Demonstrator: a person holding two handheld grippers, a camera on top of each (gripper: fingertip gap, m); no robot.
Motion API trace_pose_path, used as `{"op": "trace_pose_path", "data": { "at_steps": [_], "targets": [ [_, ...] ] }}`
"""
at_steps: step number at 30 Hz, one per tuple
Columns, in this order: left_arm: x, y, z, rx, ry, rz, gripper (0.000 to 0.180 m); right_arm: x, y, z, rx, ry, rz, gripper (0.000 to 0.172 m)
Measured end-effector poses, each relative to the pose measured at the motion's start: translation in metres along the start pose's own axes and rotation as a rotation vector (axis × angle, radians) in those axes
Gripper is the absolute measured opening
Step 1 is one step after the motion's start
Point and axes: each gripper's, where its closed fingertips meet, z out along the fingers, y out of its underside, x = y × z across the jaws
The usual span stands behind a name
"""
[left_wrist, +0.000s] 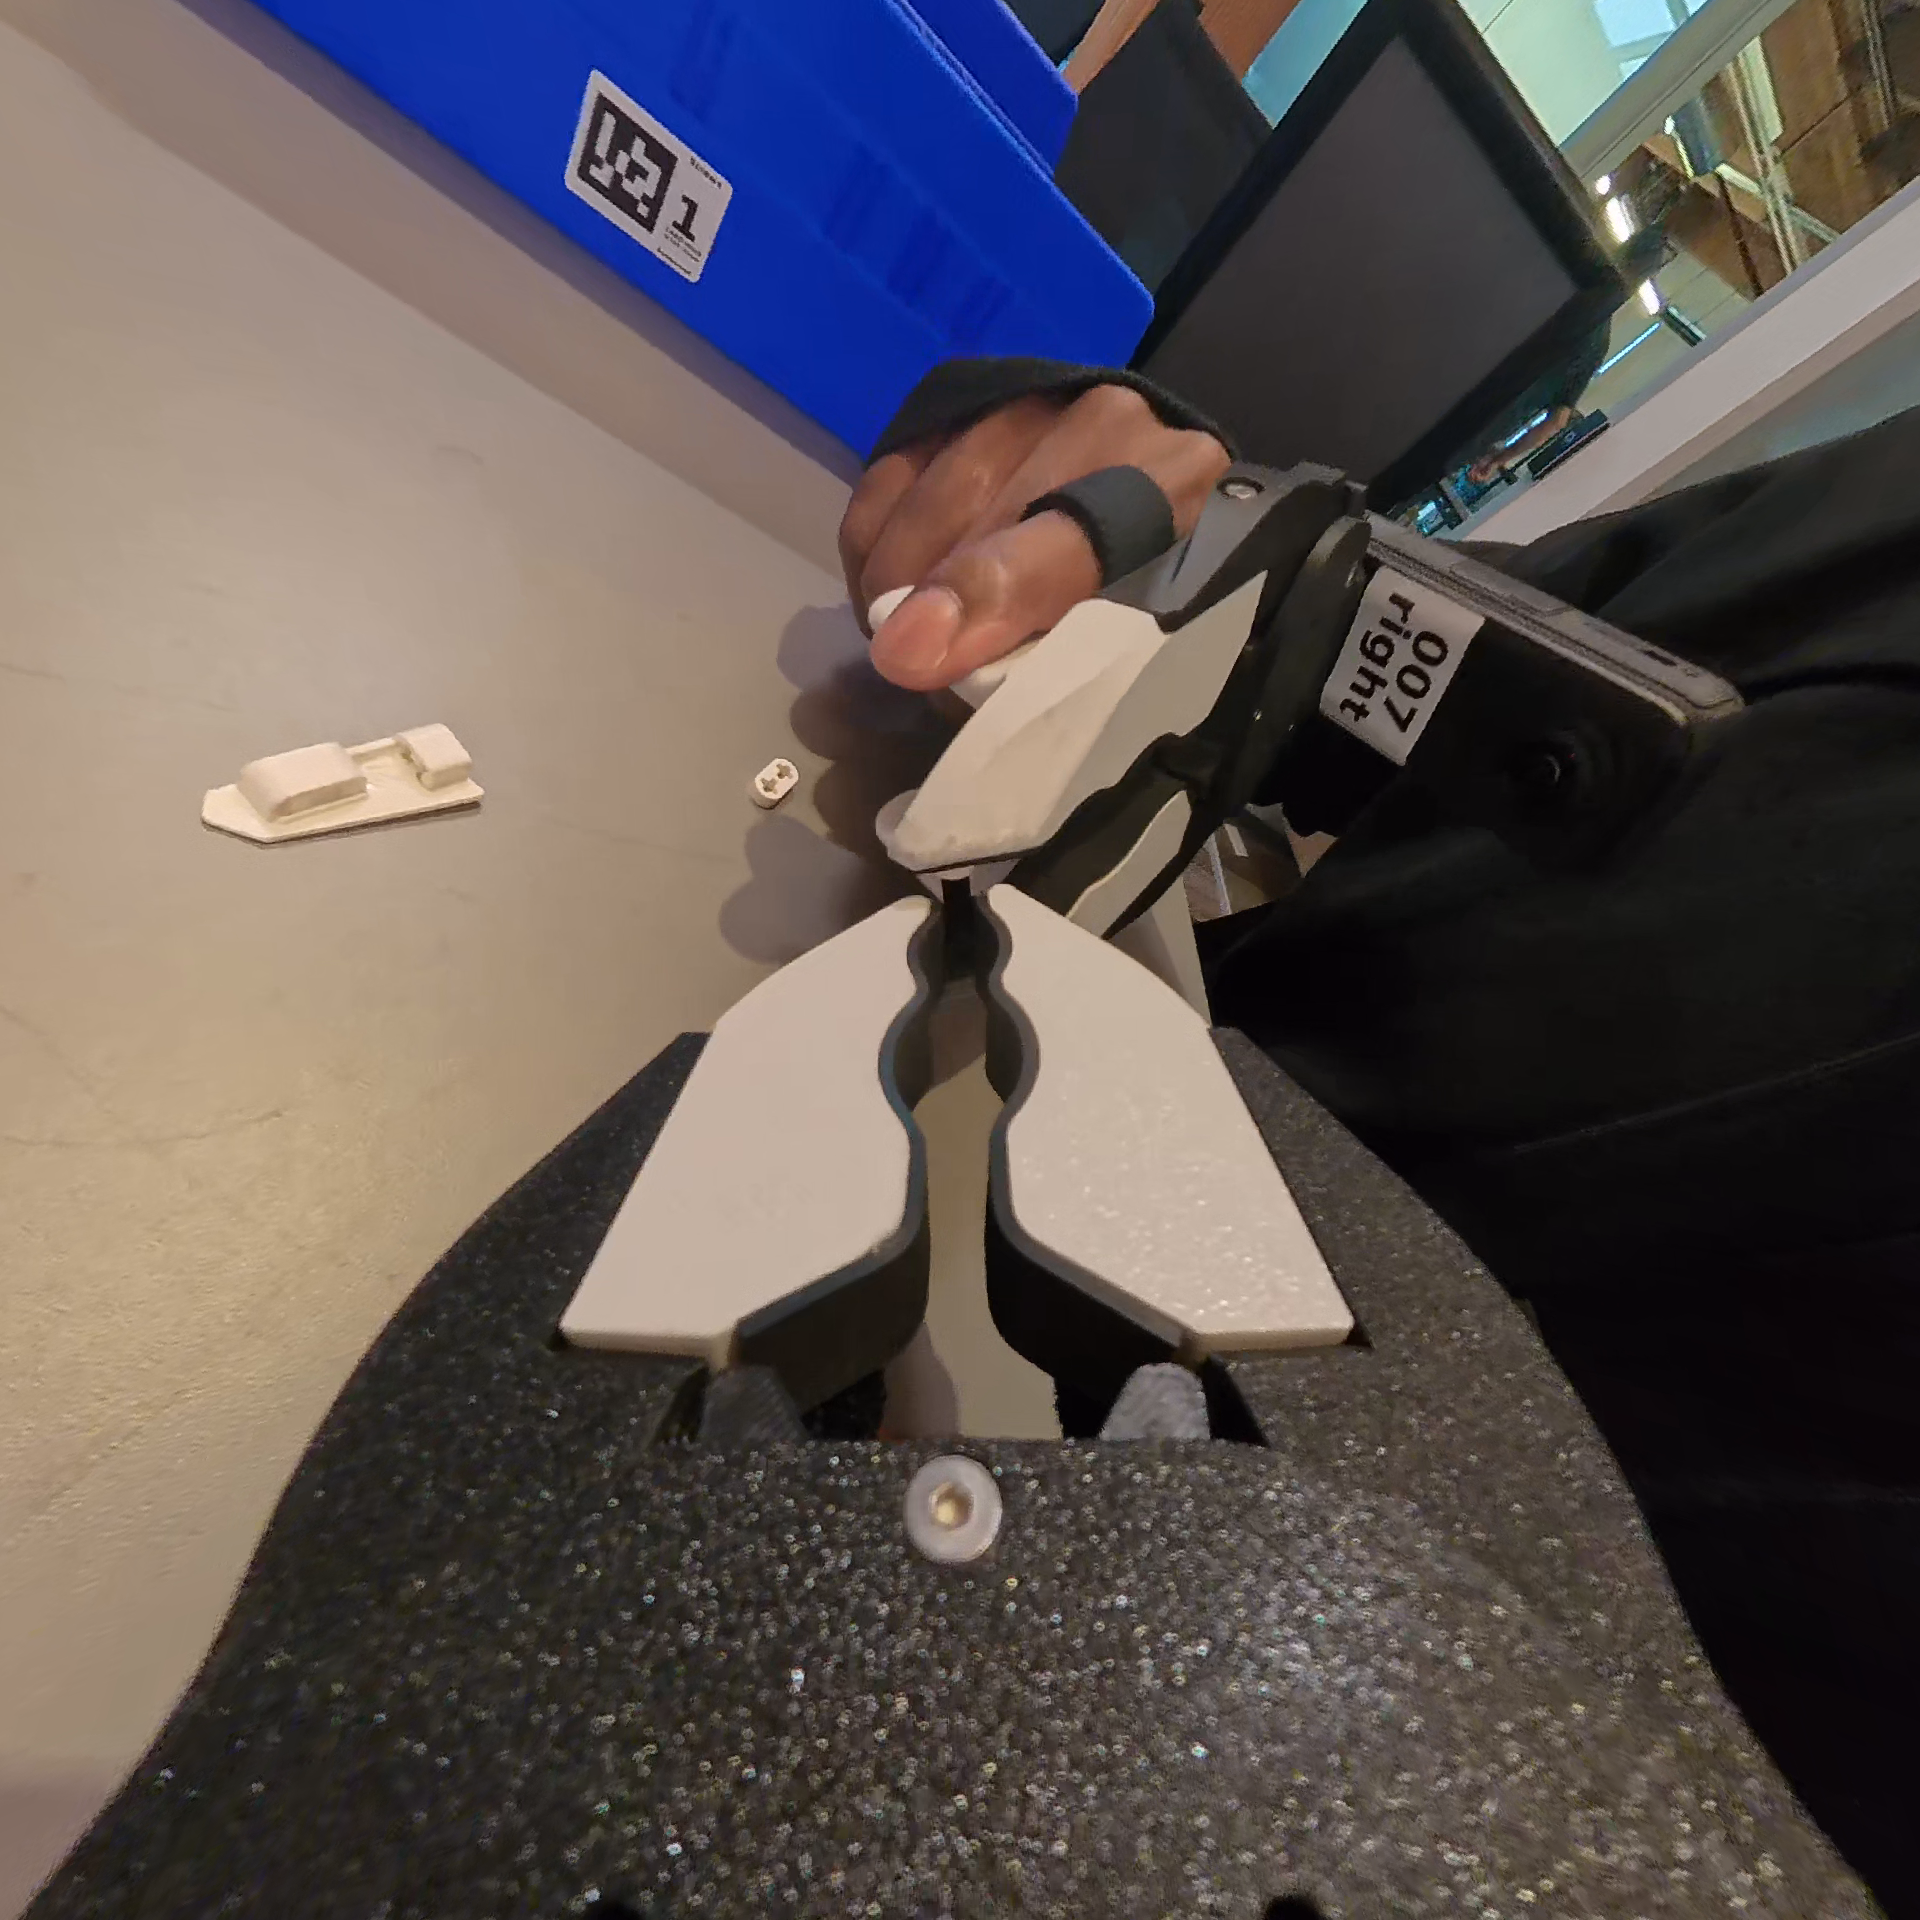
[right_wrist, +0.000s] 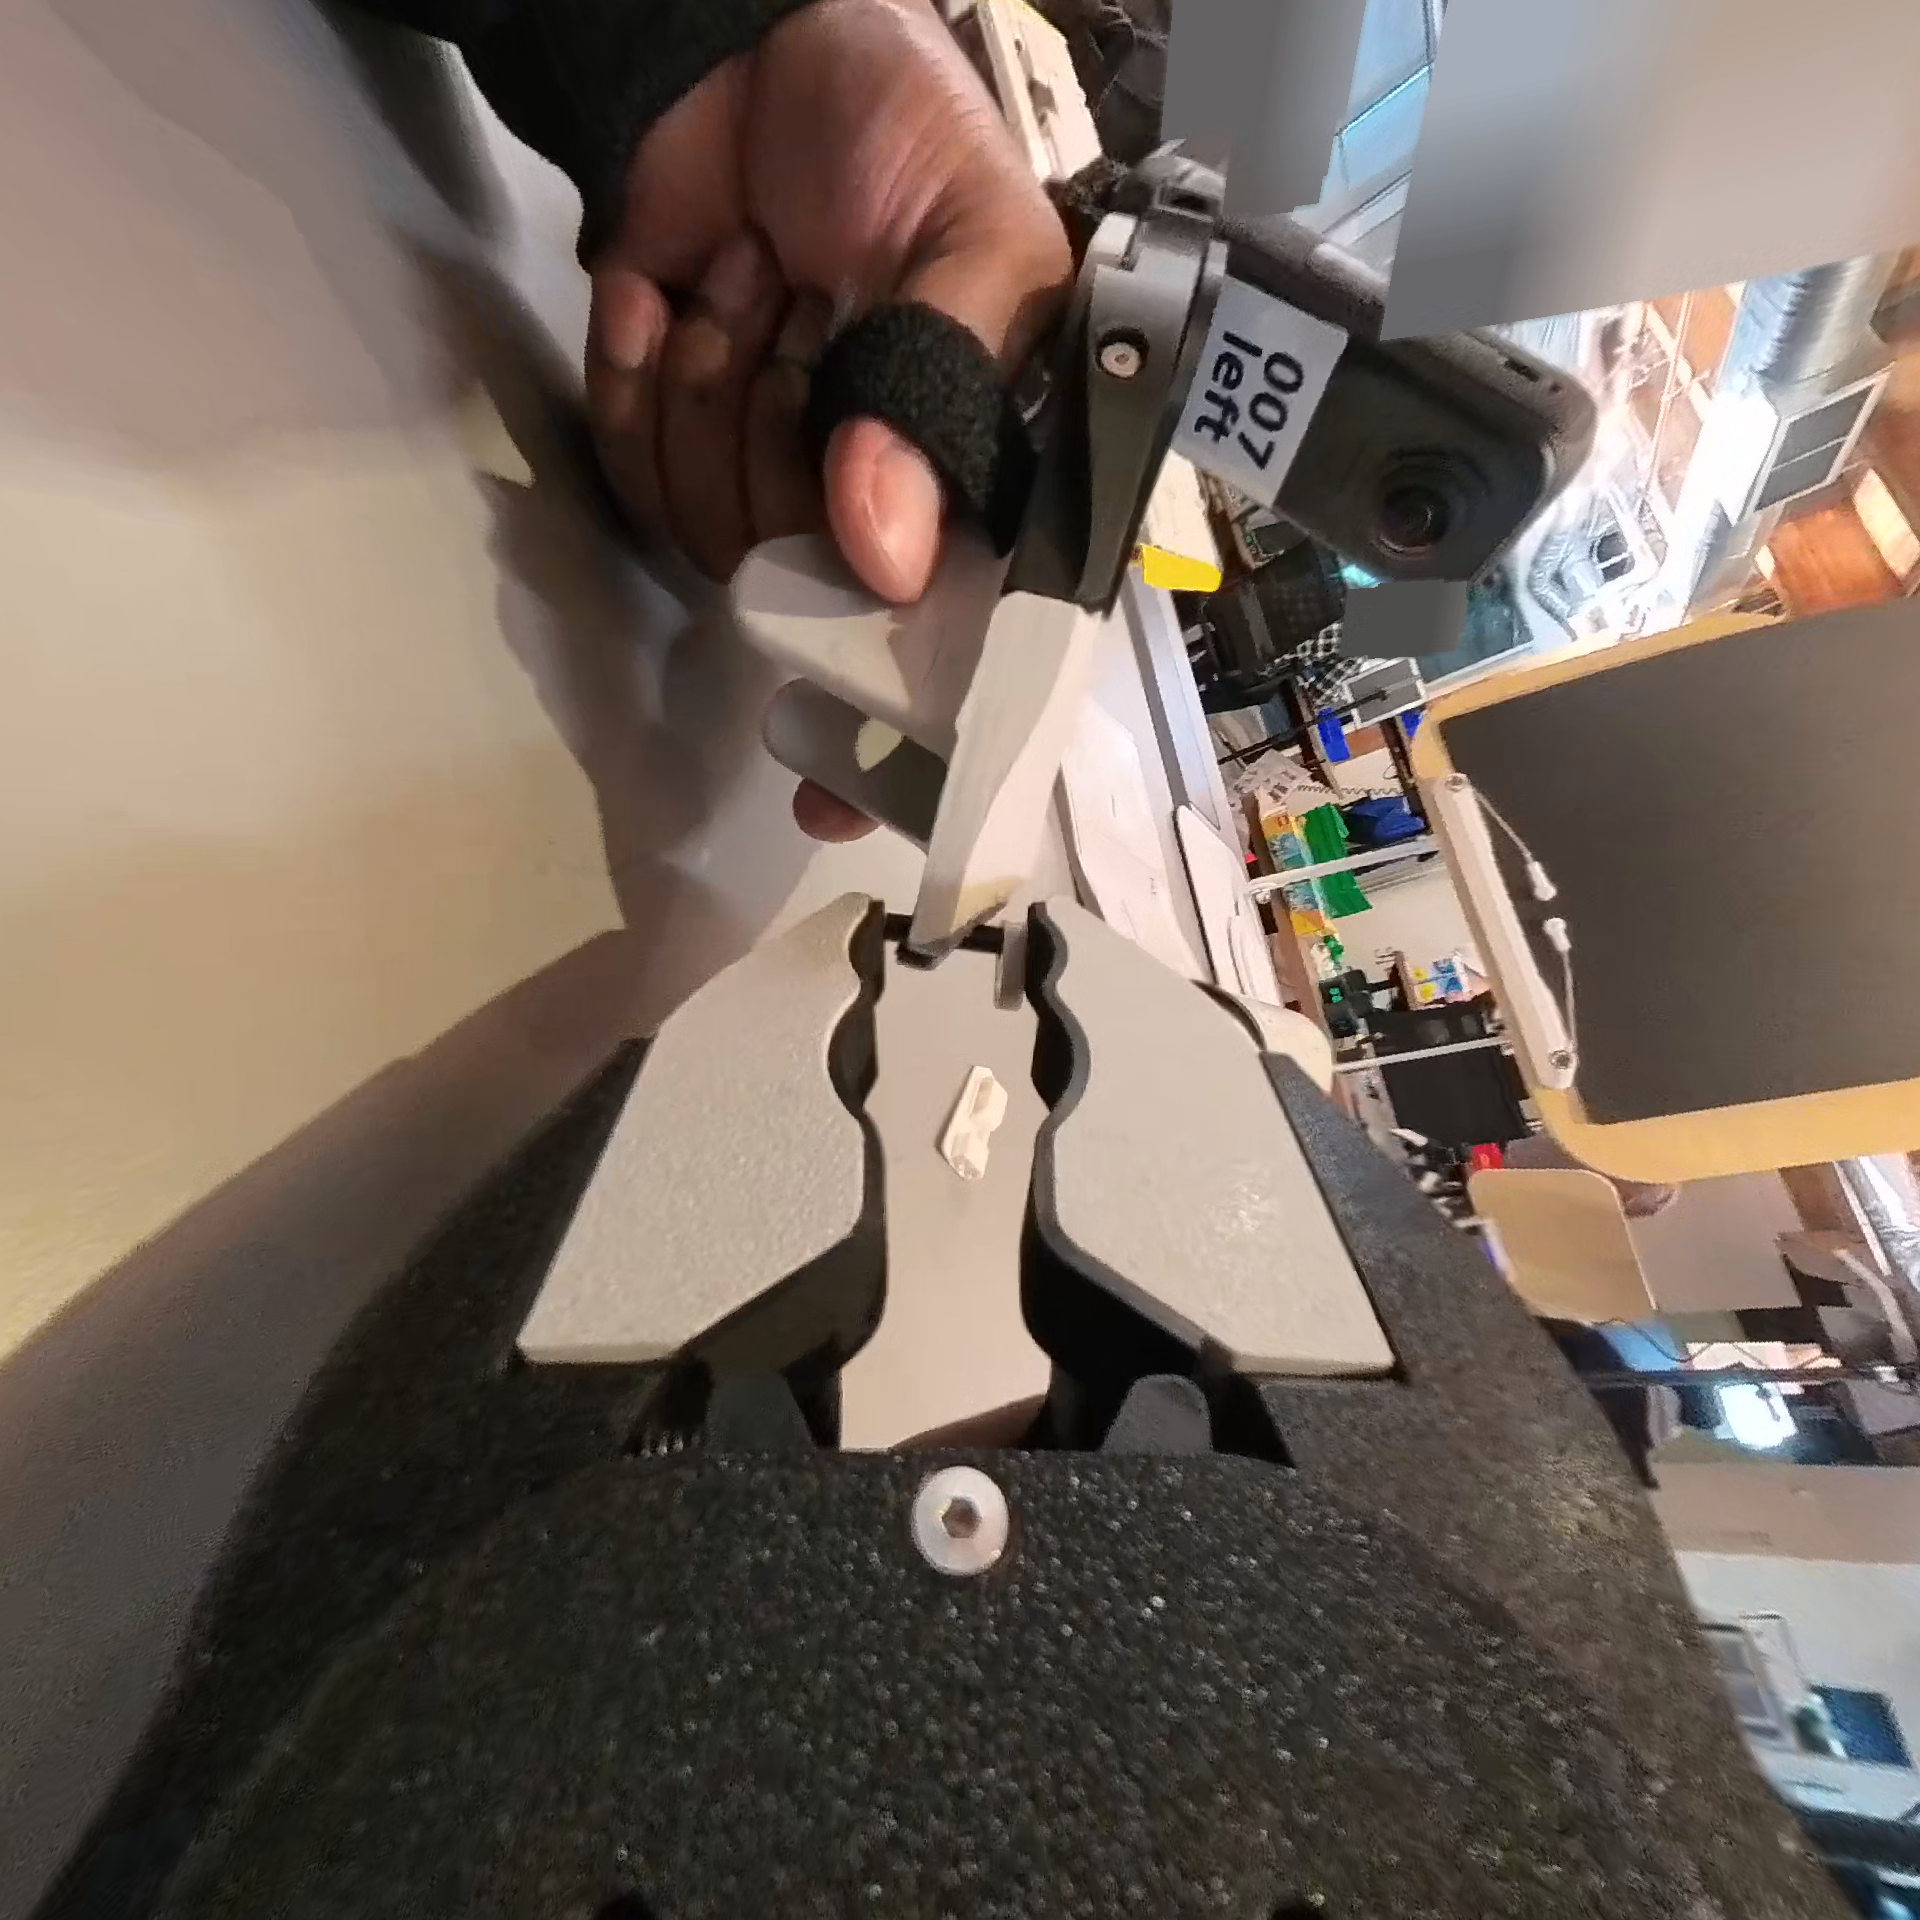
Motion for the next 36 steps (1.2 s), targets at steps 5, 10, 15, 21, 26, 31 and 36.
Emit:
{"op": "trace_pose_path", "data": {
  "at_steps": [5,10,15,21,26,31,36],
  "targets": [
    [-0.002,-0.002,0.000,0.012,-0.001,-0.033,0.006,0.001,0.004,0.001,-0.022,-0.022,0.079,0.025],
    [-0.005,-0.002,-0.001,0.012,-0.014,-0.047,0.014,0.001,0.005,-0.002,-0.017,-0.050,0.129,0.025],
    [-0.004,-0.002,-0.001,0.009,-0.002,-0.052,0.015,0.004,0.007,-0.005,-0.022,-0.050,0.164,0.025],
    [-0.005,-0.006,-0.003,0.035,0.008,-0.067,0.015,0.006,0.007,-0.004,-0.020,-0.056,0.246,0.025],
    [-0.004,-0.009,-0.005,0.060,0.030,-0.091,0.015,0.011,0.006,-0.003,-0.015,-0.029,0.279,0.025],
    [-0.003,-0.013,-0.006,0.089,0.042,-0.107,0.015,0.017,0.006,-0.002,-0.027,0.045,0.231,0.026],
    [-0.001,-0.017,-0.006,0.120,0.053,-0.106,0.014,0.020,0.004,-0.002,-0.030,0.094,0.198,0.026]
  ]
}}
